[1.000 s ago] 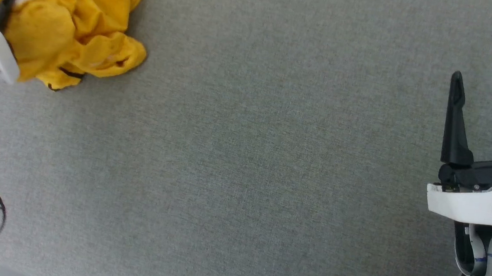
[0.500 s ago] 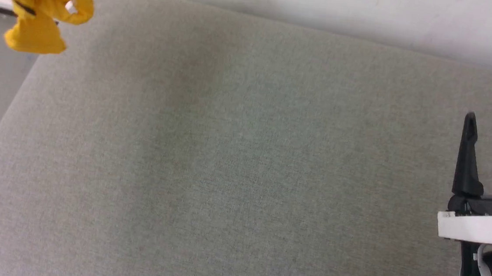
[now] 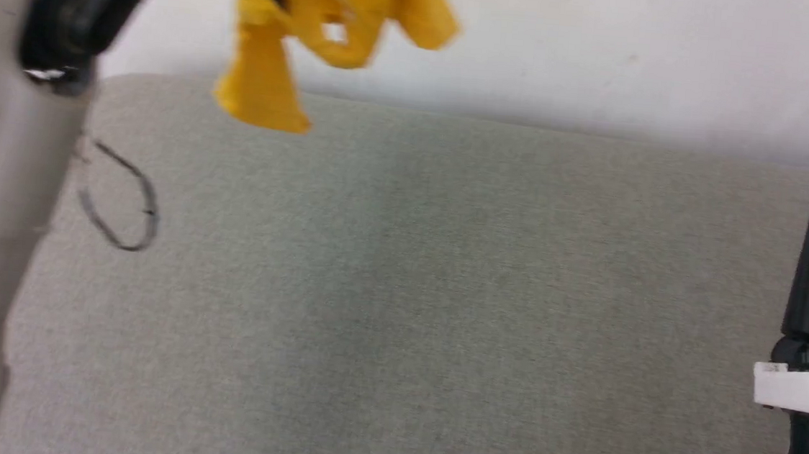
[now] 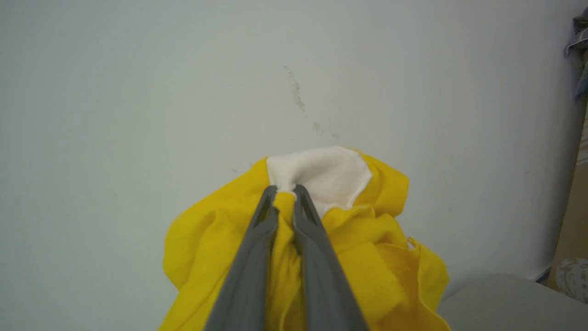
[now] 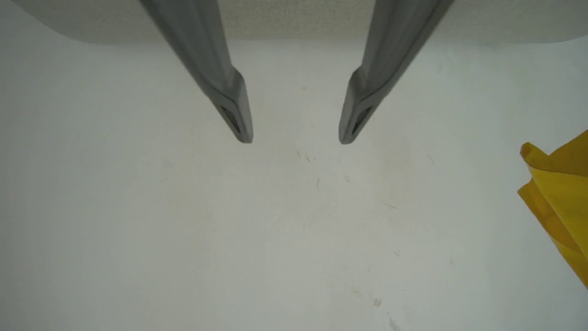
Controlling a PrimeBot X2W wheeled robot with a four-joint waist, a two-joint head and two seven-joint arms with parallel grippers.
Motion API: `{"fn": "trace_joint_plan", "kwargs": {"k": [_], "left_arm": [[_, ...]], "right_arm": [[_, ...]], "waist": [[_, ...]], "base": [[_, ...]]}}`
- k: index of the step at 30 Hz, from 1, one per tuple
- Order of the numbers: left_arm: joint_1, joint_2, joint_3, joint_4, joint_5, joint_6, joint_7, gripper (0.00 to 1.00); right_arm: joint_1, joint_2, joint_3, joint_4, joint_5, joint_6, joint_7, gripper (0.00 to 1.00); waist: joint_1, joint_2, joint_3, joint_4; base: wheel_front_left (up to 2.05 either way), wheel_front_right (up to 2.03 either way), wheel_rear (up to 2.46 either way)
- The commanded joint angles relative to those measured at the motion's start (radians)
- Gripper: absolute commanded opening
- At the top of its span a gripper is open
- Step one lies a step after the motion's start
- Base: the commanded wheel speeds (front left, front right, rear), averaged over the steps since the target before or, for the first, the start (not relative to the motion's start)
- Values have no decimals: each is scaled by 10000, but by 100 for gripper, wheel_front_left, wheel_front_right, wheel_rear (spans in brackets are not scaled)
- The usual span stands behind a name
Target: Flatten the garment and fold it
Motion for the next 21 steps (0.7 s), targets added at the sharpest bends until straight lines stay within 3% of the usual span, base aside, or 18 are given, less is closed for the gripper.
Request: {"fn": "trace_joint_plan", "kwargs": {"k": [1, 8, 12, 16, 21], "left_arm": [[30, -303, -149, -355, -141, 181, 103, 0], [1043, -1747, -1039, -1639, -344, 881, 126, 0], [2043, -2202, -1923, -1739, 187, 1144, -337, 0], [3137, -2283, -3158, -1081, 1081, 1082, -951, 0], [4809, -2770, -4097, 670, 1110, 1160, -1620, 0]], "right_arm": [[58, 3, -102, -107, 49, -19, -46, 100], [1, 3, -586, -410, 105, -19, -46, 100], [19, 3, -791, -534, 228, -19, -47, 100], [31, 3, -966, -662, 311, -19, -47, 100], [8, 3, -1003, -779, 332, -19, -47, 100]], "waist": [[1, -2, -267, -613], [1, -2, -189, -1436], [1, -2, 9, -1877], [1, -2, 311, -2234], [1, -2, 657, -2506]], "base": [[0, 0, 0], [0, 0, 0], [0, 0, 0], [0, 0, 0], [0, 0, 0]]}}
